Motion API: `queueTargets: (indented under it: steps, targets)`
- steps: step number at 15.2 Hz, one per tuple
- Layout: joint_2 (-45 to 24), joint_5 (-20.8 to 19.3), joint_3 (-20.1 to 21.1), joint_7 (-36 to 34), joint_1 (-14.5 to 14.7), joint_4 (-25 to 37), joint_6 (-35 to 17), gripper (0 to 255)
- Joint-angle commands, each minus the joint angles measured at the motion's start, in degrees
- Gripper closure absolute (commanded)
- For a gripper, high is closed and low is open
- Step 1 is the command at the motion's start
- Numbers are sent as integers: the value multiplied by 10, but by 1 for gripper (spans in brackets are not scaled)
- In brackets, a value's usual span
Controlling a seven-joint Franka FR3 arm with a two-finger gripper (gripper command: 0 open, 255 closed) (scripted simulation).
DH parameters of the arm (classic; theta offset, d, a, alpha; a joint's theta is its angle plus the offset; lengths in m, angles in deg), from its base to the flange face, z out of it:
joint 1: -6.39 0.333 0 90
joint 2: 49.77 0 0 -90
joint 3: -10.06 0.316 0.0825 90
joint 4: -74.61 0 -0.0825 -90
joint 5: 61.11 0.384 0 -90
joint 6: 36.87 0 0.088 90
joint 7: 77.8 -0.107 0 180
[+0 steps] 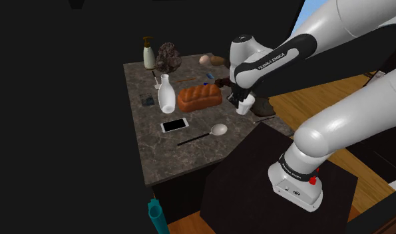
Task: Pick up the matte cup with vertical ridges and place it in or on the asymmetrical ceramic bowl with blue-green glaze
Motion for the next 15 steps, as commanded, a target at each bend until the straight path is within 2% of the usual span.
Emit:
queueTargets:
  steps: [1,9,15]
  targets:
    - [8,-4,-12,18,-8,3,8,255]
    - [-19,-53,-99,136,-79,40,-7,255]
    - [-66,-67,-160,226,-119,96,-18,255]
